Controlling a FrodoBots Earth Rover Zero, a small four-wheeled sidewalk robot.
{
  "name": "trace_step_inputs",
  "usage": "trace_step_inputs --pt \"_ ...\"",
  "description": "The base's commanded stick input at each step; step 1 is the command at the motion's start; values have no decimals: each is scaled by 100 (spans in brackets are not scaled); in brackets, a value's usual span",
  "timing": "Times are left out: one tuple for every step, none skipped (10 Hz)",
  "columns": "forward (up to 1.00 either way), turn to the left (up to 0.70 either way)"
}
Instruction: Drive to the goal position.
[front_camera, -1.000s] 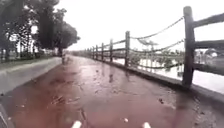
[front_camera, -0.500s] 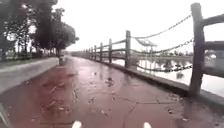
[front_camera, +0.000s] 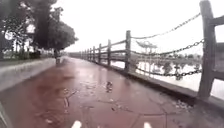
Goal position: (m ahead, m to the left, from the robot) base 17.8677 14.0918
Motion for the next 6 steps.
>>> trace_step_inputs --pt "50 0" --pt "50 0" --pt "50 0" --pt "50 0" --pt "50 0" --pt "50 0"
